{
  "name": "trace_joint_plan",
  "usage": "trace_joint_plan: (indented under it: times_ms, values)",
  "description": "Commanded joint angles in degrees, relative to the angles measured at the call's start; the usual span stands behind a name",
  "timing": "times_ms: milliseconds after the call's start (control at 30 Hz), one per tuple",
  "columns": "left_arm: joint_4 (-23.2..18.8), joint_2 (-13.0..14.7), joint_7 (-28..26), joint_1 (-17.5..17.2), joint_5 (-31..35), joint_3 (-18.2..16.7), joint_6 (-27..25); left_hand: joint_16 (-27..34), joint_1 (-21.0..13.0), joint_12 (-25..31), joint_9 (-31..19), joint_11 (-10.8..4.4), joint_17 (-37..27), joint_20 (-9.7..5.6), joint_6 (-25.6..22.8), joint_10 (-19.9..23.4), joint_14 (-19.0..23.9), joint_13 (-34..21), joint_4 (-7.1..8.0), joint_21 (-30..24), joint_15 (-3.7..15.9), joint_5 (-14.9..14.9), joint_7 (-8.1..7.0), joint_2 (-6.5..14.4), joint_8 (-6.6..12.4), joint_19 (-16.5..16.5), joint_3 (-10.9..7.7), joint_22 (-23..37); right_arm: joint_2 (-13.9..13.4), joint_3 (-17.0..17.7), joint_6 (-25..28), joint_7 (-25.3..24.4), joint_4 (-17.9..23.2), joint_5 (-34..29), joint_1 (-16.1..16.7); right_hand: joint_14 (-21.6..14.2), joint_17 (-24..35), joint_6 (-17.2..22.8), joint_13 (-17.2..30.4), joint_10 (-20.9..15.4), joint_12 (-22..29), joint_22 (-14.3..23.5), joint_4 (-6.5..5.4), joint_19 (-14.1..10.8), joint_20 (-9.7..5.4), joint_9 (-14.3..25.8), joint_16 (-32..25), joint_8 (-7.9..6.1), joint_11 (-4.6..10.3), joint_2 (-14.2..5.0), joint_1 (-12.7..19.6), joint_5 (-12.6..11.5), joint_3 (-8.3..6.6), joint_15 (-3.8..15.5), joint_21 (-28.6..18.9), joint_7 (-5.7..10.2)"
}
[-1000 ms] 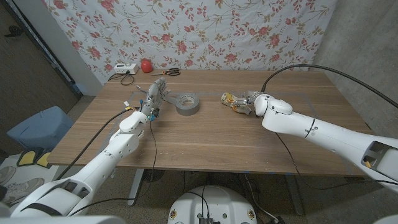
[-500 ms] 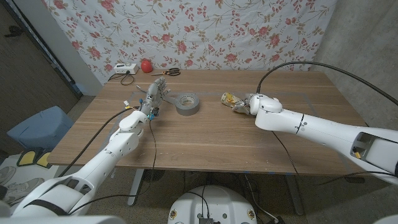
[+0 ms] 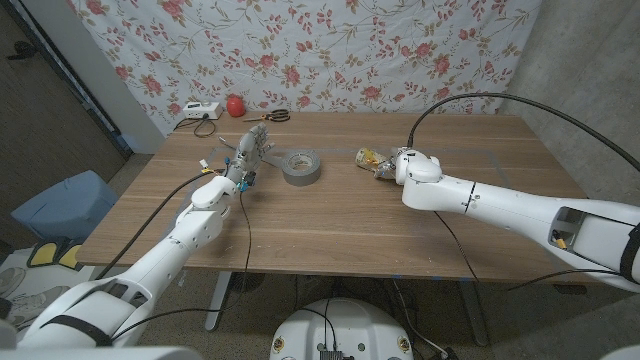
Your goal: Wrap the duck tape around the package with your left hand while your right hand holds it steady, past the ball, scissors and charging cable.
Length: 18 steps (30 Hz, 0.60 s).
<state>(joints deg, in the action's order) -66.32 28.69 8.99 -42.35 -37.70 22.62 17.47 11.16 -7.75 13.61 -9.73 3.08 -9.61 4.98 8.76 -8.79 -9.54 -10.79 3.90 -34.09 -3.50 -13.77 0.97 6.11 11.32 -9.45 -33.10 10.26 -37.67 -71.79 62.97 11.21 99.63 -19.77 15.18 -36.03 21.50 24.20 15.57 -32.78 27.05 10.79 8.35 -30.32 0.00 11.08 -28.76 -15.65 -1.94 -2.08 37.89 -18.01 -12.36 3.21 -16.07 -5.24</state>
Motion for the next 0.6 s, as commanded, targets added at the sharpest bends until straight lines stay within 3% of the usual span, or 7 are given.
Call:
trace_joint_plan:
  times_ms: [33,100,167,267,400,433,600]
  values:
    - [-7.6,5.0,-10.5,-1.4,10.8,2.2,-4.6,1.0,-4.5,0.7,-0.4,-3.02,-0.3,-0.06,-3.8,3.9,5.0,-0.2,-5.41,0.7,-0.58,1.9,-1.4,-1.5,0.46,1.1,-0.44,0.3,1.3,1.0,-2.0,-4.9,-1.5,-1.8,2.6,-6.1,5.9,17.5,2.5,-12.0,6.4,0.5,0.02,-2.7,-0.53,0.4,-6.0,-1.39,2.91,-8.25,9.3,0.8,-0.33,7.09,-1.2,8.13]
    - [-10.3,6.7,-13.1,-1.8,14.0,2.9,-6.5,1.4,-6.4,1.2,-0.5,-3.55,-0.5,0.14,-7.5,6.3,8.3,-0.4,-7.99,1.0,-0.68,2.8,-1.24,-2.3,1.15,1.7,-0.36,0.5,0.9,2.1,-2.8,-6.5,-0.8,-2.1,3.9,-9.5,8.7,22.2,3.7,-15.6,9.2,0.7,-0.78,-4.2,-1.24,0.6,-8.8,-2.3,2.83,-9.26,10.8,1.4,-1.2,7.55,-2.0,7.71]
    - [-13.2,8.5,-15.1,-2.1,17.1,3.7,-9.0,1.6,-8.1,1.9,-0.6,-4.39,-0.7,1.01,-10.3,9.0,9.8,-0.5,-9.83,1.1,-0.97,3.2,-1.75,-2.6,1.66,2.3,-0.44,0.7,0.8,2.7,-2.8,-7.8,-0.1,-2.7,4.9,-12.8,11.2,26.6,5.1,-19.6,12.3,0.9,-2.39,-5.3,-1.66,0.8,-10.9,-3.25,2.78,-10.13,12.6,2.0,-3.75,7.47,-2.8,7.82]
    - [-17.1,11.0,-17.6,-2.2,22.0,4.9,-12.8,1.8,-10.3,2.8,-0.7,-4.66,-0.9,1.78,-14.5,12.7,11.8,-0.6,-11.96,1.4,-0.36,3.5,-1.67,-2.8,2.41,2.5,-0.47,0.8,0.4,4.0,-3.0,-9.7,1.3,-3.4,6.6,-13.9,12.6,27.9,6.0,-20.3,13.4,1.0,-3.54,-5.2,-2.32,1.0,-11.8,-3.45,3.39,-9.91,13.0,2.6,-4.71,7.74,-3.0,7.84]
    - [-22.2,13.8,-20.1,-2.3,28.3,6.5,-18.1,2.3,-12.6,3.1,-0.7,-4.98,-1.1,2.81,-16.1,14.7,13.7,-0.8,-13.31,1.3,0.12,3.5,-1.49,-2.7,2.51,3.5,-0.78,0.9,0.1,5.5,-2.8,-12.0,2.8,-4.5,8.5,-13.8,13.1,28.5,6.5,-20.3,13.9,1.1,-4.13,-4.9,-2.88,1.4,-11.7,-3.62,3.61,-9.75,13.2,2.8,-5.24,8.08,-3.1,7.97]
    - [-23.4,14.5,-20.5,-2.3,29.7,6.8,-19.3,2.4,-14.1,3.2,-0.8,-5.87,-1.2,2.2,-16.9,15.3,14.7,-0.8,-13.99,1.4,0.95,3.5,-2.17,-3.1,2.62,3.8,-0.87,0.9,0.0,5.9,-2.9,-12.6,3.2,-4.6,9.1,-13.8,13.2,28.6,6.6,-20.3,13.9,1.1,-4.23,-4.8,-2.98,1.4,-11.6,-3.66,3.55,-9.7,13.2,2.8,-5.33,8.14,-3.1,8.06]
    - [-27.8,16.9,-20.6,-2.0,34.9,8.1,-24.2,3.2,-17.8,3.8,-0.8,-6.99,-1.5,2.8,-20.3,18.5,17.5,-1.0,-14.38,1.1,2.56,3.5,-3.31,-4.7,3.24,5.8,-0.39,0.9,-0.3,8.3,-3.7,-16.6,4.8,-5.9,12.3,-14.7,14.3,30.4,7.7,-21.8,15.5,1.4,-4.46,-4.3,-4.73,2.3,-11.8,-4.29,4.76,-8.62,13.8,3.0,-5.57,8.59,-3.4,9.2]
